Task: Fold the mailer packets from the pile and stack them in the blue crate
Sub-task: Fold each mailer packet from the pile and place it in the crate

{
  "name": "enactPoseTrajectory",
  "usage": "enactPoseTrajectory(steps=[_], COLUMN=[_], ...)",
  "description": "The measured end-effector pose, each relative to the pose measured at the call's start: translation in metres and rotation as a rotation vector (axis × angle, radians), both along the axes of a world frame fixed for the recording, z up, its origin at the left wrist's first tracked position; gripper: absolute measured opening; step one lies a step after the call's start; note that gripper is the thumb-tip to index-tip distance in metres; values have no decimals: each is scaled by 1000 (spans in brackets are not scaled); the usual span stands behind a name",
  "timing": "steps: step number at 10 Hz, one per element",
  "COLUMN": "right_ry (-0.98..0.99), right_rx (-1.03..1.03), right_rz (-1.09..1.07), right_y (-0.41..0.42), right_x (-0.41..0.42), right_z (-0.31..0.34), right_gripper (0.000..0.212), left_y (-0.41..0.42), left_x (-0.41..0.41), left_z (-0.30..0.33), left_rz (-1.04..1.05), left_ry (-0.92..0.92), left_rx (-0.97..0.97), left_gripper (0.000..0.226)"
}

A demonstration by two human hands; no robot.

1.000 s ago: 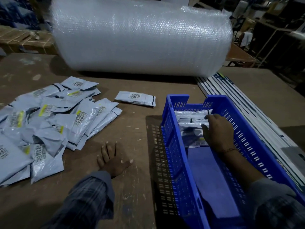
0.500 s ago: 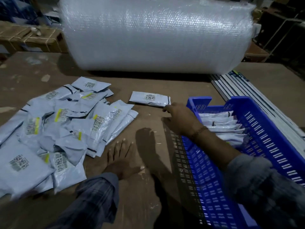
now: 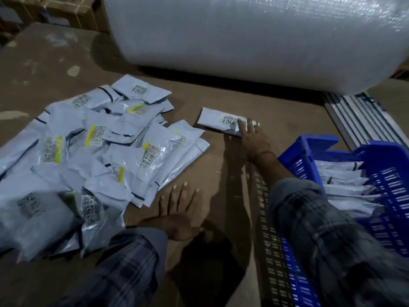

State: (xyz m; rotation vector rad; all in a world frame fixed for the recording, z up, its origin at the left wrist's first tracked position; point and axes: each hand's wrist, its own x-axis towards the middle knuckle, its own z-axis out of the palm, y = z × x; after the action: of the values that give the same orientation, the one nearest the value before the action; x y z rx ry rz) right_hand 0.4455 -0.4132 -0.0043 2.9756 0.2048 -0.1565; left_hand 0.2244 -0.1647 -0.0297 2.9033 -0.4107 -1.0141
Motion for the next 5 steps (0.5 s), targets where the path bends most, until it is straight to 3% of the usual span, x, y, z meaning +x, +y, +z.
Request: enactPoseTrajectory(steps=[1,3,4,5], right_ry=[-21,-68,-11,-5], right_rx=[107,-80,-80,-156], right_rz=[-49,-48,-88,-5], right_y=[2,6,11,17], right_x=[-1,-14,-32,-73], right_z=[-15,-12,-7,-8], right_gripper=[89,72,66,40], left_y=[3,2,3,1], left_x=[-2,-5,-2,-8], left_z=[-23,-46,-42,-40], left_rz=[-9,33,66,112], left_ry=[-39,-140,-74,-129], left_rx=[-30,-39,-97,-88], left_gripper=[107,108,111,112])
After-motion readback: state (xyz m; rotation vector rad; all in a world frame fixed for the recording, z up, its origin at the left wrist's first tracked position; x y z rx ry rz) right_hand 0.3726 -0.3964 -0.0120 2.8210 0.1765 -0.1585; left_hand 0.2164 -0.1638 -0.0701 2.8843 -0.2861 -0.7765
